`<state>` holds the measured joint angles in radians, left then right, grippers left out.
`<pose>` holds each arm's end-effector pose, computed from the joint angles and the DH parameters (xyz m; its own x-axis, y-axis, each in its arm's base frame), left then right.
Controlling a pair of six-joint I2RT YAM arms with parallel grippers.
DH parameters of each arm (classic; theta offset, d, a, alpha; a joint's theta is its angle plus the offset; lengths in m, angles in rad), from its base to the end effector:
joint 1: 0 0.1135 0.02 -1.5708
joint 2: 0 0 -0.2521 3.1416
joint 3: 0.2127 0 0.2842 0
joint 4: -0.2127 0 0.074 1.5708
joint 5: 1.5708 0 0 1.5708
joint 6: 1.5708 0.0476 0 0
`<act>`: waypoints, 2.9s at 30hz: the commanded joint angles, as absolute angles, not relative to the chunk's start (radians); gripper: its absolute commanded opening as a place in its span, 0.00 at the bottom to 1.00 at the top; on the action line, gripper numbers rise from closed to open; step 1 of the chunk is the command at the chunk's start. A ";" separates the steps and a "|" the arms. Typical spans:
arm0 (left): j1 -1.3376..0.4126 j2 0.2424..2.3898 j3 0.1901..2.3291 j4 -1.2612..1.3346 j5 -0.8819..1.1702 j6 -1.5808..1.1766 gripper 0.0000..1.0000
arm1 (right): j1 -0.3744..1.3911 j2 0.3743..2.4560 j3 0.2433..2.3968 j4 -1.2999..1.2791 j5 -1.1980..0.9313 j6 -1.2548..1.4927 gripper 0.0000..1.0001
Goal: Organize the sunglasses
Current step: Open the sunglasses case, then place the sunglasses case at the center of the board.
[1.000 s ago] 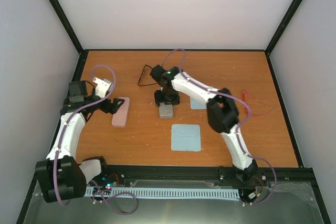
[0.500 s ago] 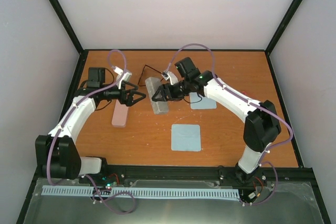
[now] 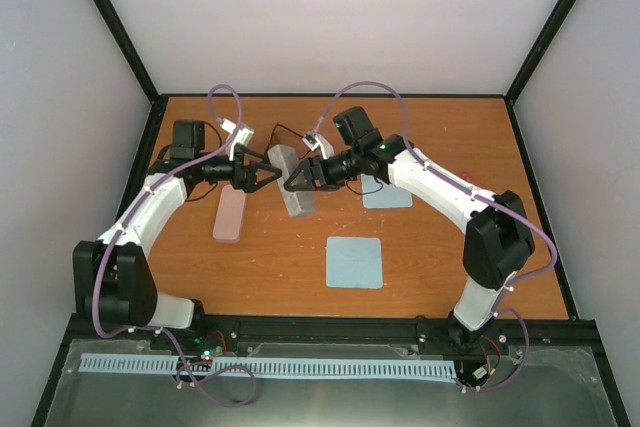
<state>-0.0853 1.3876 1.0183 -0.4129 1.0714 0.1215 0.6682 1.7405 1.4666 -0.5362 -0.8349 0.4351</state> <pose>0.3187 -0.0692 0.2488 -0.6170 0.1110 -0.7791 0.7415 0.4137 -0.5282 0.3073 0.2875 0.2678 -0.8600 -0.3183 -0.3989 -0.5012 0.3799 0.7775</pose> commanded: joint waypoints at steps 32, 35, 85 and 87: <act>-0.089 1.403 1.001 -0.430 0.757 0.245 1.00 | 0.524 1.697 1.358 -0.636 -0.827 0.375 0.03; -0.066 1.366 0.987 -0.447 0.724 0.259 1.00 | 0.523 1.803 1.401 -0.711 -0.825 0.327 0.03; 0.024 1.412 0.980 -0.423 0.792 0.234 1.00 | 0.356 2.227 1.688 -0.882 -1.028 0.167 0.64; 0.018 1.415 0.977 -0.408 0.812 0.223 0.99 | 0.353 2.227 1.684 -0.884 -1.066 0.157 0.64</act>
